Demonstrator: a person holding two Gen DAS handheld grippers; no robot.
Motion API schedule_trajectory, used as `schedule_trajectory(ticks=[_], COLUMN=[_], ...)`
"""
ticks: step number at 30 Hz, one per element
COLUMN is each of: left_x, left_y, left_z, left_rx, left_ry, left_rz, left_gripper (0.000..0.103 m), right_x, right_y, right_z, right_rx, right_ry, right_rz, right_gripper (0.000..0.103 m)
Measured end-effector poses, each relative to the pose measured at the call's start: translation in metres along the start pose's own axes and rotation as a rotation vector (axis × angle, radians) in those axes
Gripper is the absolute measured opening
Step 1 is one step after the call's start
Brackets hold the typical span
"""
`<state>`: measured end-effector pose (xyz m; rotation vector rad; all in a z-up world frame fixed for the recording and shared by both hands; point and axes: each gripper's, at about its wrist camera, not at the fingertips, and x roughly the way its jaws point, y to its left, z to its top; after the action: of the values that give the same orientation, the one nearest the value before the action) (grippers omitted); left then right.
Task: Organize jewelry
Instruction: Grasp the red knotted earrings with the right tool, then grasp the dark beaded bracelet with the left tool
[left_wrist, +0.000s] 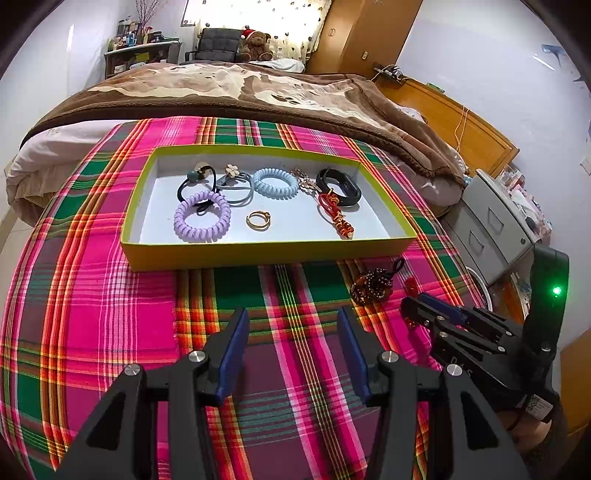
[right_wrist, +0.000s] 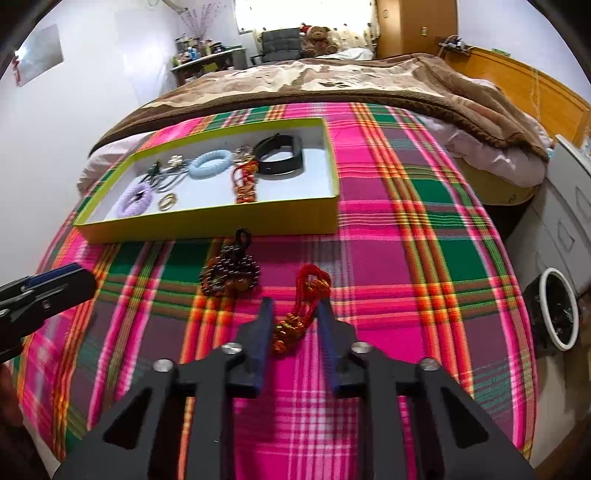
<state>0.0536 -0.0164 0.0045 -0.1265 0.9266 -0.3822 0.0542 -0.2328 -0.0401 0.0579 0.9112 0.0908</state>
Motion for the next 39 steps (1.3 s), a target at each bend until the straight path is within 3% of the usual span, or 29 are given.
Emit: schedule_trajectory(ticks=[8, 22, 33, 39], left_x=[0.004, 0.022, 0.049, 0.064], left_y=[-0.007, -0.032, -0.059, -0.073], left_z=[0.0, 0.008, 0.018, 0.019], left_rx=[0.009, 0.053, 0.098, 0.155], left_ry=[0.014, 0.034, 0.073, 0.099], left_rz=[0.007, -0.011, -0.077, -0.044], left_gripper=[0.051, 0.051, 0.055, 0.055], right_x=[-0.007, -0.032, -0.045, -0.043], right_y=[-0.01, -0.042, -0.059, -0.064], right_z=[-0.003, -0.007, -0.012, -0.014], right_rx=[0.032, 0.112, 0.134, 0.144], right_ry=[-0.011, -0.079, -0.11, -0.106], right_rz=[0.045, 0.094, 0.102, 0.105], right_gripper=[0.011, 0.01, 0.01, 0.01])
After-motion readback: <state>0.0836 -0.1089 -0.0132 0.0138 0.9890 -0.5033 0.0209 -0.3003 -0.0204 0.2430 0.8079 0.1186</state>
